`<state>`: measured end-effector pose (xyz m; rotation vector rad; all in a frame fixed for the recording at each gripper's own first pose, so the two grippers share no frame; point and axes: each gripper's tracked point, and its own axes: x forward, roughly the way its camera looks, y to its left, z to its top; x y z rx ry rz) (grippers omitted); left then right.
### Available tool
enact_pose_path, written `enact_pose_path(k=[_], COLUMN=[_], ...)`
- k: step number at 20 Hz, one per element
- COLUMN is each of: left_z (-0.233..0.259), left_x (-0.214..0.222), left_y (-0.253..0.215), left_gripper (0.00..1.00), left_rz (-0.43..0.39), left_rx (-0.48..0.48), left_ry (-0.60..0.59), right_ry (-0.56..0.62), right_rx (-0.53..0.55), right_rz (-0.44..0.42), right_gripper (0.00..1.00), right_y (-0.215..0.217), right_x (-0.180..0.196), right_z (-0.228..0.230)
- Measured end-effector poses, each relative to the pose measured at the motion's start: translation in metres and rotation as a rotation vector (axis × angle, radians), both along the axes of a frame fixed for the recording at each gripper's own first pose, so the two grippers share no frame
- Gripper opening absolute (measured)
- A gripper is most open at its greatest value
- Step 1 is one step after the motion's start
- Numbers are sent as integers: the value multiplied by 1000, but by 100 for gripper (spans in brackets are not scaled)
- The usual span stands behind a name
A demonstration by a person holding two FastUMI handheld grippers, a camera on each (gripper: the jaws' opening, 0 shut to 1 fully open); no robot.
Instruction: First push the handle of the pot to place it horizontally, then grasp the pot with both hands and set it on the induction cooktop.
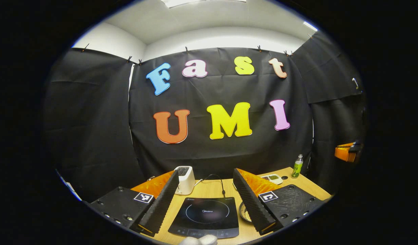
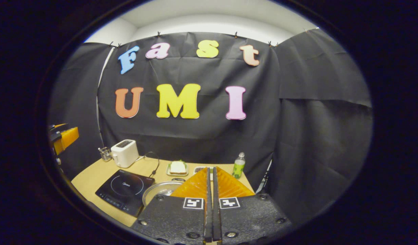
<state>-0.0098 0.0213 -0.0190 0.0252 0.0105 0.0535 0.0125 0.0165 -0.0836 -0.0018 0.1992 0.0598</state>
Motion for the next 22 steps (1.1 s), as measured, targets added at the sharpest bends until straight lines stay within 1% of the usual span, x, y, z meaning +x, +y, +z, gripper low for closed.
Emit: enact_pose_path(k=[2,3,4,5,9,12,17,19,20,21,22], left_z=[-7,-10,-14,-17,-26,-33,-40,-42,-43,-45,-46], left_x=[-4,-5,-6,-7,-15,-19,-25,-25,-25,-25,-25], left_y=[3,4,5,6,14,21,37,38,40,41,42], left_gripper=[96,96,96,96,96,96,96,96,96,96,96], left_rz=[3,5,8,8,28,47,83,94,100,102,105], left_rx=[6,9,7,5,-1,-9,-10,-11,-11,-10,-8], left_ry=[10,19,25,31,45,61,76,82,85,88,91], right_ry=[53,79,104,128,233,313,417,446,461,478,493], right_rx=[-9,-17,-24,-29,-43,-41,-32,-43,-47,-48,-53], right_rz=[38,54,79,100,207,271,346,368,379,393,404], right_gripper=[1,4,0,4,4,4,4,4,1,4,4], right_y=[13,21,28,39,82,109,148,159,164,171,177], right_x=[1,0,-1,-3,-6,-11,-16,-18,-22,-24,-25], right_z=[-29,-41,-55,-66,-117,-153,-198,-213,-222,-230,-238])
